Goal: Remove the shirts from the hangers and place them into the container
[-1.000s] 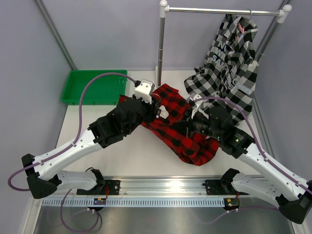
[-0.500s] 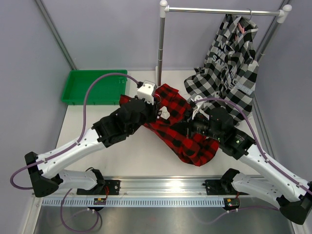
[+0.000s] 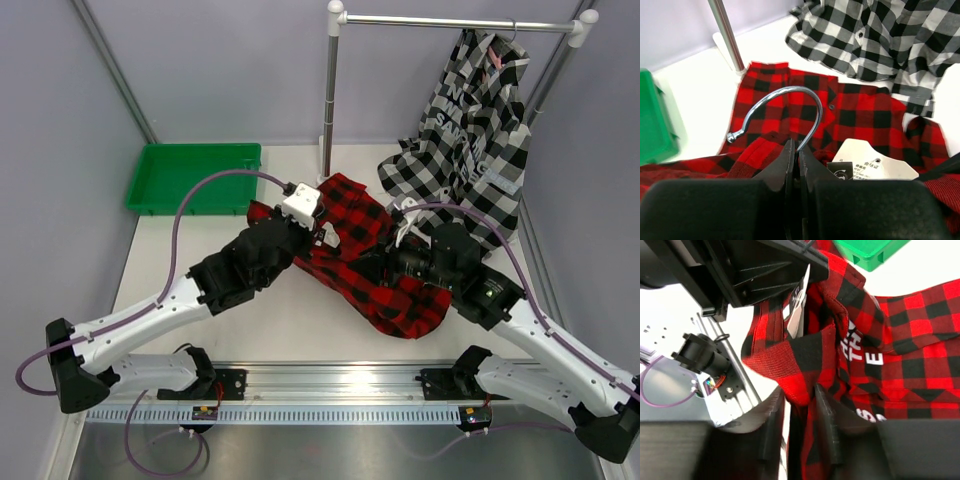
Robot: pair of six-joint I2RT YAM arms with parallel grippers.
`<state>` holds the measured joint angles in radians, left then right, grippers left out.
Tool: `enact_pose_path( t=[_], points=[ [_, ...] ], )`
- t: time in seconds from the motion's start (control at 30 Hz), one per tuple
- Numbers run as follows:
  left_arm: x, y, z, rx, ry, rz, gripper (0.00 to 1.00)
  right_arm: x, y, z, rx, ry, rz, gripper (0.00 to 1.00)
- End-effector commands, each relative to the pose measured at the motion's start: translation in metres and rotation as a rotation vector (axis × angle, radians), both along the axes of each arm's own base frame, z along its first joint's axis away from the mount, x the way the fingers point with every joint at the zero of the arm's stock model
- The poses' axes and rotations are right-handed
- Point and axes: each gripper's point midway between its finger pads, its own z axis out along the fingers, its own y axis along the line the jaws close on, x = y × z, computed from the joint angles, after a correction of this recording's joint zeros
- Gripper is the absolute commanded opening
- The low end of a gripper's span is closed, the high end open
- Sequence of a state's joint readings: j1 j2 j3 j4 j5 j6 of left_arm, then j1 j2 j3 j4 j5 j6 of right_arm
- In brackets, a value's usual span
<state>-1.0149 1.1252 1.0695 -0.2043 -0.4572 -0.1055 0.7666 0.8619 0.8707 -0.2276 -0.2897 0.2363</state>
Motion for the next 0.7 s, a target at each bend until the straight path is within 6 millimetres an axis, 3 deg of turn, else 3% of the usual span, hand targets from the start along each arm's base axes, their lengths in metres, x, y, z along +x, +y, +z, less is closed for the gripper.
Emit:
enact_pose_path(
  t=[0.0, 0.13, 0.2, 0.23, 0.37, 0.5, 0.67],
  points=[
    [0.003, 0.010, 0.055, -0.060, -0.203, -0.009, 0.00, -0.010, -0.001, 0.029, 0.058, -0.054, 0.028, 0.45],
    [0.001, 0.016, 0.056, 0.014, -0.271, -0.041, 0.00, -0.014, -0.011, 0.043, 0.054, -0.054, 0.002, 0.58],
    [-0.001, 0.015, 0.054, 0.029, -0.271, -0.058, 0.00, -0.017, -0.016, 0.042, 0.018, -0.018, -0.012, 0.61],
    [-0.003, 0.014, 0.054, 0.039, -0.278, -0.075, 0.00, -0.017, -0.017, 0.055, 0.026, -0.027, -0.015, 0.63],
    [-0.010, 0.008, 0.049, 0.083, -0.296, -0.152, 0.00, -0.021, -0.019, 0.073, 0.038, -0.046, -0.003, 0.64],
    [-0.015, 0.009, 0.048, 0.089, -0.302, -0.183, 0.00, -0.021, -0.006, 0.078, 0.051, -0.036, 0.049, 0.65],
    [-0.022, 0.010, 0.037, 0.079, -0.312, -0.214, 0.00, -0.016, 0.021, 0.067, 0.036, -0.027, 0.158, 0.65]
  ],
)
